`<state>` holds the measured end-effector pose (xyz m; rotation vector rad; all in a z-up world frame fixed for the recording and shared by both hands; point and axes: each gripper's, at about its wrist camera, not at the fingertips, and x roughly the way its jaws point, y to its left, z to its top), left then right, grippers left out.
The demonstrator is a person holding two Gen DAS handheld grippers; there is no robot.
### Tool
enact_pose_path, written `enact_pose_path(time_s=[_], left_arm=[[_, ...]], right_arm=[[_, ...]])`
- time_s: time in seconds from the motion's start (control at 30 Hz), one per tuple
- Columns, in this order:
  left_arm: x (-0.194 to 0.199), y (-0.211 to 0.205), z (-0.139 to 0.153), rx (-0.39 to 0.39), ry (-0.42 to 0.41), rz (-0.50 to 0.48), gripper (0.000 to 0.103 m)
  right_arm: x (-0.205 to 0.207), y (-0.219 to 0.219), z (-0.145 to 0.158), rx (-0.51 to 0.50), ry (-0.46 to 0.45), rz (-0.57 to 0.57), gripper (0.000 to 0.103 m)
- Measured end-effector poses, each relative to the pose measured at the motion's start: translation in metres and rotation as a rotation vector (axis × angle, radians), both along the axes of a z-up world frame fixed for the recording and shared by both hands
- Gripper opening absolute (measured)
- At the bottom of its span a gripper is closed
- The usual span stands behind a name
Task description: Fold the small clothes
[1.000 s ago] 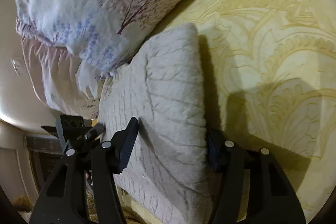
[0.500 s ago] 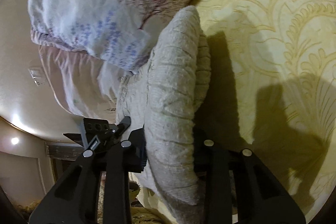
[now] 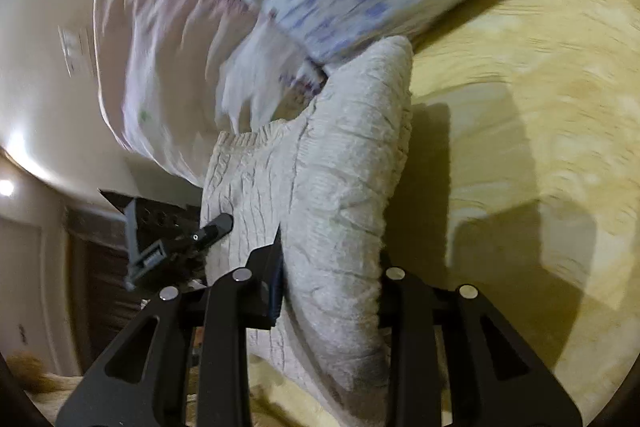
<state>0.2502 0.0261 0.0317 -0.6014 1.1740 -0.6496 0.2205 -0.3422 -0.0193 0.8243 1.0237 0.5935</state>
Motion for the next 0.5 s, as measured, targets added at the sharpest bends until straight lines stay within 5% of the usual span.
enact_pose_path(time_s=[0.3, 0.4, 0.5], left_arm=[[0.008, 0.002, -0.034, 0.077, -0.01, 0.043, 0.054], [0.004, -0.006, -0.026, 0.155, -0.055, 0.045, 0.063], [-0.005, -0.007, -0.005, 0.271, -0.152, 0.083, 0.068]], right_arm=[[-0.009, 0.011, -0.025, -0.059, 0.052, -0.142, 0.028], [-0.009, 0.011, -0.024, -0.084, 0.06, -0.151, 0.032], [-0.014, 0.009, -0.002, -0.229, -0.006, -0.178, 0.044]])
